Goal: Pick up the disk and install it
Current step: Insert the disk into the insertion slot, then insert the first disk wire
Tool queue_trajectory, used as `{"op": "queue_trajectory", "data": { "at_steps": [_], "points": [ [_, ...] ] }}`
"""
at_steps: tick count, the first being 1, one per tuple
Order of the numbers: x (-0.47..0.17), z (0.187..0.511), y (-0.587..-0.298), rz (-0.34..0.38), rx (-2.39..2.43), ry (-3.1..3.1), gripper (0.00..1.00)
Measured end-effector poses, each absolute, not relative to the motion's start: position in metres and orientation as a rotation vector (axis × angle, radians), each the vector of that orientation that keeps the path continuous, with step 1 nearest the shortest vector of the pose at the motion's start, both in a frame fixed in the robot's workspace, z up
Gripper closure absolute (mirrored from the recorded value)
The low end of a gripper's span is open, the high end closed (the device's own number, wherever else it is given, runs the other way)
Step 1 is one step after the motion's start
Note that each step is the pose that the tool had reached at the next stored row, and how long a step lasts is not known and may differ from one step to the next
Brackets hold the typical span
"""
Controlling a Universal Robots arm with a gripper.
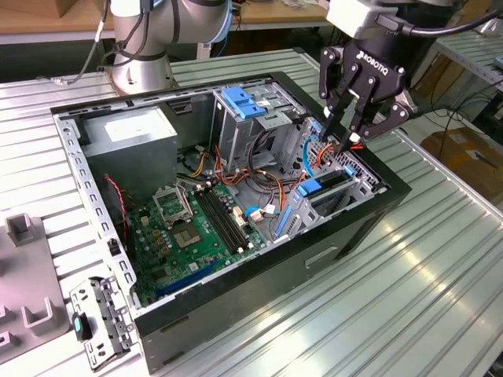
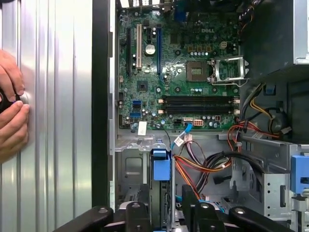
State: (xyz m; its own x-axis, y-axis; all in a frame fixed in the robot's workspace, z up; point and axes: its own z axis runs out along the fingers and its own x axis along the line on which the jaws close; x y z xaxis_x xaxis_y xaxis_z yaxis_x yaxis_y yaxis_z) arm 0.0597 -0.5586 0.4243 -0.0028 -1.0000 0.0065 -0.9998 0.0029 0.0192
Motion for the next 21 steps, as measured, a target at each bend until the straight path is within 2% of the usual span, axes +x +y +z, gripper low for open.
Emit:
{"op": "queue_trajectory", "data": {
  "at_steps": [2,4,6,7,11,21],
  "points": [
    [0.060,0.421,-0.559,-0.014,2.208,-2.209,0.76],
    [0.060,0.417,-0.559,-0.014,2.210,-2.207,0.76],
    [0.060,0.413,-0.559,-0.014,2.213,-2.204,0.88],
    [0.060,0.411,-0.559,-0.014,2.215,-2.202,0.89],
    [0.061,0.391,-0.559,-0.014,2.228,-2.189,0.89],
    [0.061,0.391,-0.559,-0.014,2.228,-2.189,0.89]
  ]
}}
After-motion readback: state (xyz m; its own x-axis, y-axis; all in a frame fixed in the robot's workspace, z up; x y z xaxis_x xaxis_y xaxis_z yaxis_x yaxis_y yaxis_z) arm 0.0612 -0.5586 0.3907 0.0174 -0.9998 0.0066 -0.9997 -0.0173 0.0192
